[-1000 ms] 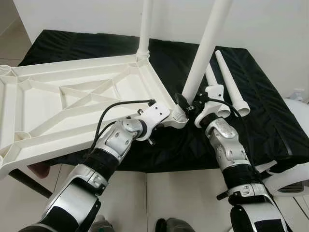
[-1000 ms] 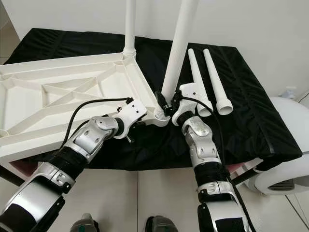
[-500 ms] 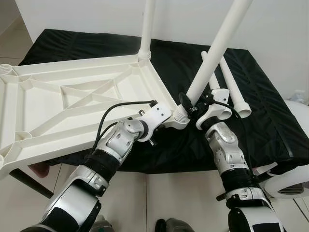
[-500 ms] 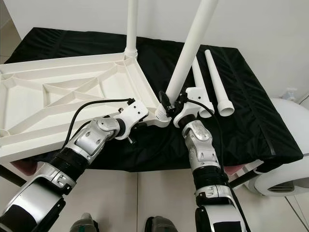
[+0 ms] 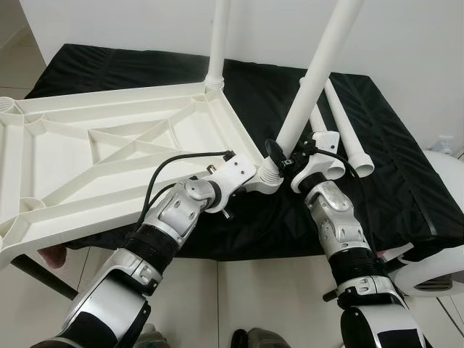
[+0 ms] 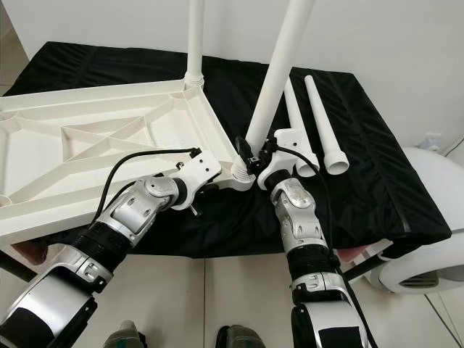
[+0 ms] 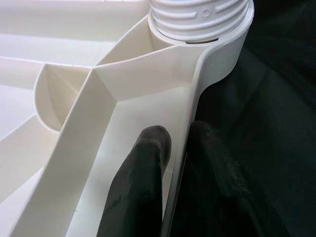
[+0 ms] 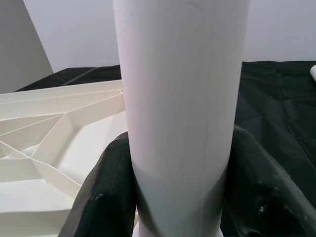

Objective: Building children table

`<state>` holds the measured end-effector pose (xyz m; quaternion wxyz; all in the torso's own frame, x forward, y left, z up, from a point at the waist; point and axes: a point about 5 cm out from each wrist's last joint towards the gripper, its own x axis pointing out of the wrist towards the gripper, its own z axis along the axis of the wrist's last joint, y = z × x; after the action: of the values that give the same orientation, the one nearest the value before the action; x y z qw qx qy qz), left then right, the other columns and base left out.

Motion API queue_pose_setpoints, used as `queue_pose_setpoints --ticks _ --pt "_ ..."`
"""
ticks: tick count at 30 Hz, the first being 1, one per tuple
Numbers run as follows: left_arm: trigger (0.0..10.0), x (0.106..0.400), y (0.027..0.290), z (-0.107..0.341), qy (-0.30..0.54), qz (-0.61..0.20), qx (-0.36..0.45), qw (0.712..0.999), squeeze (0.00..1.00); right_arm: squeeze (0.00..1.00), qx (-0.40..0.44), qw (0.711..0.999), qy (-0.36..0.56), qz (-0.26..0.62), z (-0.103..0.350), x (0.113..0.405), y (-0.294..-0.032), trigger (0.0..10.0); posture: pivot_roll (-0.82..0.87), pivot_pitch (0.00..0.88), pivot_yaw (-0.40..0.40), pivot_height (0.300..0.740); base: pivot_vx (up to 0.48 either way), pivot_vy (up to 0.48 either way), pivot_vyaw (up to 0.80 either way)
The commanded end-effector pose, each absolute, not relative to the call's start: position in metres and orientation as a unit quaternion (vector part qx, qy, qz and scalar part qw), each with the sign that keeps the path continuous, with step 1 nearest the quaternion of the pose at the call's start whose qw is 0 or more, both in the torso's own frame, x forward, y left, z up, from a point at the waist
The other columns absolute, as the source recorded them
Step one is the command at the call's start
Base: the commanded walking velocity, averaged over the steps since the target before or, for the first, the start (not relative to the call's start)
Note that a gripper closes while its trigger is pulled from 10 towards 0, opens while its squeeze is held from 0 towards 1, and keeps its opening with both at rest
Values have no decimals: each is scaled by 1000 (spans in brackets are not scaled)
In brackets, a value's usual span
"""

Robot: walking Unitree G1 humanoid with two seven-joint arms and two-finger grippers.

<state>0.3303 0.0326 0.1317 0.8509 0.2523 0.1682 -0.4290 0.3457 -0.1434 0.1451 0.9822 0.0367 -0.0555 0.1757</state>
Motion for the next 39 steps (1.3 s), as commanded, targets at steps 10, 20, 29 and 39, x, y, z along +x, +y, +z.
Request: queue_pose_setpoints --ticks 10,20,29,39 --pt "10000 327 28 140 149 -446 264 842 0 0 37 996 46 71 94 327 -189 10000 42 14 -82 740 0 0 0" --pt "10000 329 28 142 147 -443 264 844 0 0 6 995 26 101 98 326 -181 10000 42 23 -83 740 0 0 0" --pt "10000 330 30 143 147 -440 264 845 0 0 -25 986 10 164 104 325 -160 10000 42 32 -86 740 0 0 0" --pt "10000 330 31 144 146 -439 263 847 0 0 -30 982 17 184 99 320 -156 10000 38 36 -86 740 0 0 0"
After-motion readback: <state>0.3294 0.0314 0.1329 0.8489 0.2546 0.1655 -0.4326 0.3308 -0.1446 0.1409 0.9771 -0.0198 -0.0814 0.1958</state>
